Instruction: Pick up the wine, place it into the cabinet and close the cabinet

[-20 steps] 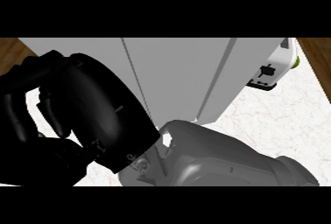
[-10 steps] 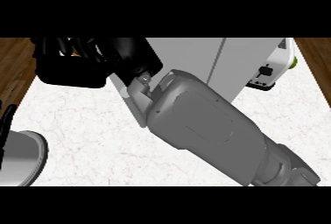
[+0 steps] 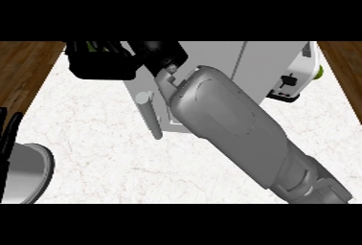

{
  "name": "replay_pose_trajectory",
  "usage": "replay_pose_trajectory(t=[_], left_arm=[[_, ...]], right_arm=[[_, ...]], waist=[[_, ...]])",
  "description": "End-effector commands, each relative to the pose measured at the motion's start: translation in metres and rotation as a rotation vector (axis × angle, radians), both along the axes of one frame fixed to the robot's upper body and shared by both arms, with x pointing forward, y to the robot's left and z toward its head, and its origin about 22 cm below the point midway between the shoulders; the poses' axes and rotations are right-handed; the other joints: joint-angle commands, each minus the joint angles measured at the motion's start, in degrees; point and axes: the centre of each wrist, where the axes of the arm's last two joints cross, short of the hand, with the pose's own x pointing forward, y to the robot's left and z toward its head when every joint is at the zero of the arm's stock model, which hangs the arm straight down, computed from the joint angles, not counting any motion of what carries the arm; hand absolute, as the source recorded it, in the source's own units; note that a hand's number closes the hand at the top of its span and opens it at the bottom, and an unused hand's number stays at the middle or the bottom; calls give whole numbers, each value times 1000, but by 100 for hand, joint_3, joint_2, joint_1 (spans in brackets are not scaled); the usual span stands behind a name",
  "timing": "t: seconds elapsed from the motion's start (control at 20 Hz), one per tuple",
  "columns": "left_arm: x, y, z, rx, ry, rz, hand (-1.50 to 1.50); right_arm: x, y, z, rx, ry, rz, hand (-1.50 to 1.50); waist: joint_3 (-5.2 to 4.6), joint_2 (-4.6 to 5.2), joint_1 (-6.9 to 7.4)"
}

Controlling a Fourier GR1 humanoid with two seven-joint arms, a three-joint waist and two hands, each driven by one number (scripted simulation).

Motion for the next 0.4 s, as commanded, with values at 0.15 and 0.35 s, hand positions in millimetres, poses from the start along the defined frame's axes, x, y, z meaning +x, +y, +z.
replay_pose_trajectory(t=[0.15,0.35], left_arm=[[8,-5,10,13,-11,4,-150],[5,-10,0,-4,-1,-8,-150]], right_arm=[[51,-55,-14,-72,-6,-188,150],[54,-53,-21,-70,-10,-205,150]], waist=[[51,251,-88],[44,258,-22]])
